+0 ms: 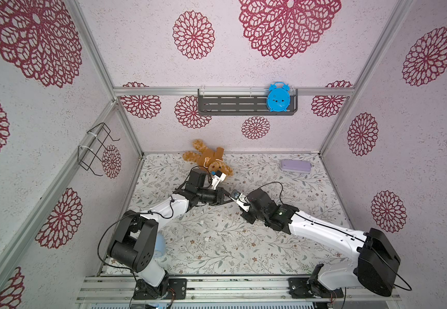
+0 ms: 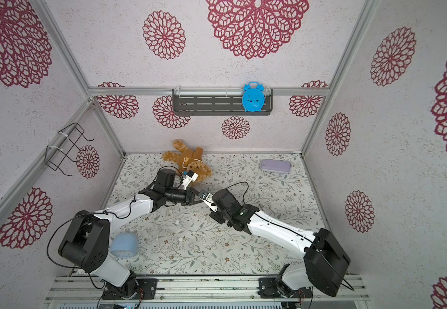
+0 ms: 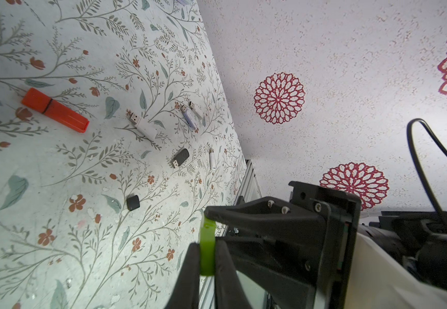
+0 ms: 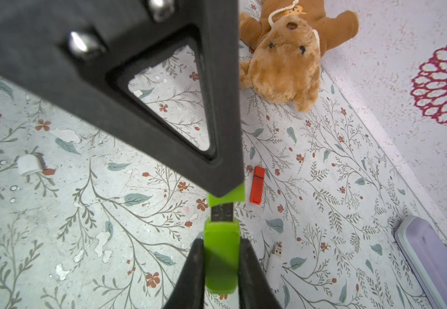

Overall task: Close the usb drive cover
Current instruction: Close the cover of the USB drive.

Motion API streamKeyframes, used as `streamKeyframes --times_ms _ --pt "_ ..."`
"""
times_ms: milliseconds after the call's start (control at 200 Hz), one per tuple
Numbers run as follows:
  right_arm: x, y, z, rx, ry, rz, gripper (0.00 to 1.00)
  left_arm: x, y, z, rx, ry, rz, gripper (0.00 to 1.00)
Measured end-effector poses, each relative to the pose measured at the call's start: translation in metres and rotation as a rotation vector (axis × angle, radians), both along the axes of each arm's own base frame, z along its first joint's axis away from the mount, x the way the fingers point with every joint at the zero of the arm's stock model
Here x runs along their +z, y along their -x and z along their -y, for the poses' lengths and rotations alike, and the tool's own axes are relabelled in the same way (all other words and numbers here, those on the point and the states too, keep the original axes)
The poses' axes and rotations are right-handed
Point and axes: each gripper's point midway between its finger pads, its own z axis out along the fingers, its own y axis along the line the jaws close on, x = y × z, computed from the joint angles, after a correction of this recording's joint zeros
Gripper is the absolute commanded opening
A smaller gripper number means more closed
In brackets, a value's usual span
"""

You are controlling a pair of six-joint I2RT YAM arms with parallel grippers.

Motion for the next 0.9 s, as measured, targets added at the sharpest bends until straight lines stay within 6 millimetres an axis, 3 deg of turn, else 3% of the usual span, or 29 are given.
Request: streamKeyframes --times_ms 900 --pt "0.0089 -0.0013 -0.002 -0.016 -0.038 -0.011 0.19 0.0057 -0.0009 0.002 -0.029 -0.01 0.04 0.13"
